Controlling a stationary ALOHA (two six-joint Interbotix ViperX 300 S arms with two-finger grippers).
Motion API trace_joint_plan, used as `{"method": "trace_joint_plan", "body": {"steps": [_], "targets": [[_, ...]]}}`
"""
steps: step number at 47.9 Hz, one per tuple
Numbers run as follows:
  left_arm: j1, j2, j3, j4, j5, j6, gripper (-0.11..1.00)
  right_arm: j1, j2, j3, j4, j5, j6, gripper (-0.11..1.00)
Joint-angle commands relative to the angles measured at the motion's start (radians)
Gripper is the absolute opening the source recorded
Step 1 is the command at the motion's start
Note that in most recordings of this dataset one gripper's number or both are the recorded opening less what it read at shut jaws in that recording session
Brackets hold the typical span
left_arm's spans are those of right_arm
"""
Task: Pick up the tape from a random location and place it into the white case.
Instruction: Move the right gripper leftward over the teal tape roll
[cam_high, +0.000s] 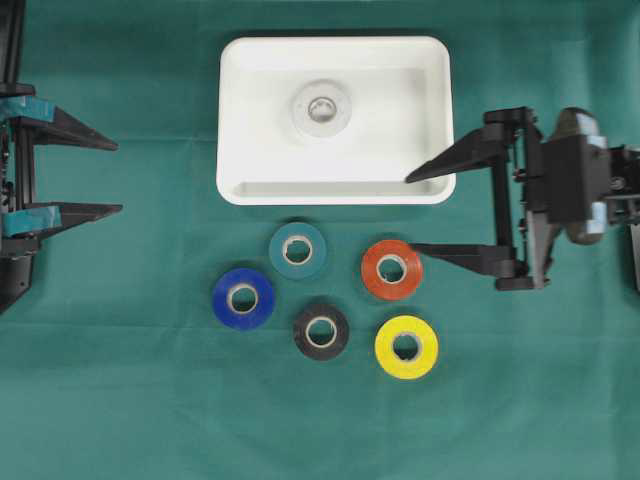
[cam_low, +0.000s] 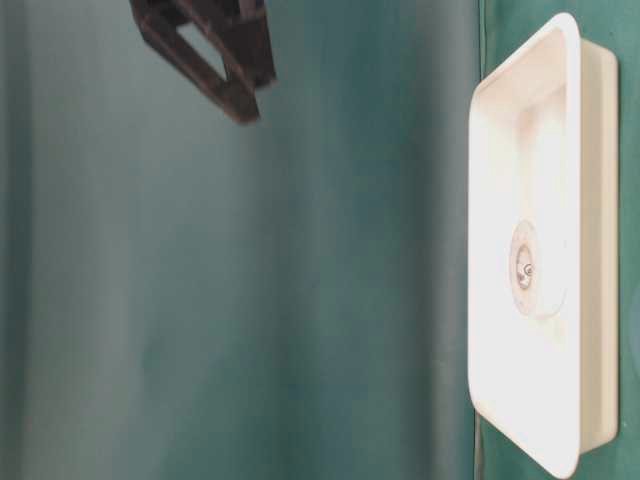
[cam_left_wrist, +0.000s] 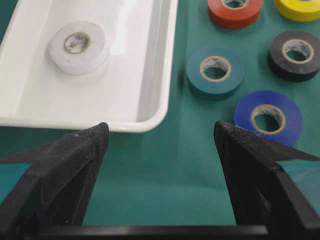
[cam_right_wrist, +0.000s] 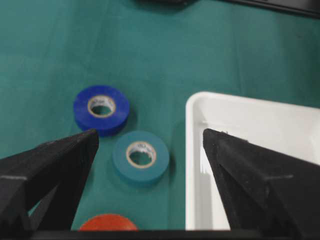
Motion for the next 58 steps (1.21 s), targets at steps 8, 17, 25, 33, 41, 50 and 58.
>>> {"method": "trace_joint_plan", "body": {"steps": [8, 17, 25, 33, 41, 50, 58], "targets": [[0.0, 0.009, -0.011, -0.002, -0.009, -0.002, 0.82, 0.008, 0.08, -0.097, -0.002, -0.02, -0.002, 0.91], [0.0, 0.011, -0.011, -0.002, -0.009, -0.002, 0.82, 0.008, 0.146, -0.161, -0.002, -0.021, -0.002, 0.91], [0.0, 0.011, -0.012, -0.002, -0.009, -0.002, 0.82, 0.008, 0.216, -0.229, 0.0, -0.017, 0.0, 0.91], [0.0, 0.011, -0.011, -0.002, -0.009, -0.002, 0.82, 0.009, 0.279, -0.298, 0.002, 0.028, 0.0, 0.91], [0.0, 0.014, -0.009, -0.002, -0.009, -0.002, 0.82, 0.009, 0.337, -0.37, 0.002, 0.161, 0.005, 0.91], [0.0, 0.026, -0.009, -0.002, -0.009, -0.002, 0.82, 0.011, 0.416, -0.476, 0.002, 0.374, 0.057, 0.91], [0.0, 0.048, -0.008, -0.002, -0.017, -0.002, 0.82, 0.02, 0.474, -0.566, 0.002, 0.555, 0.084, 0.91]]}}
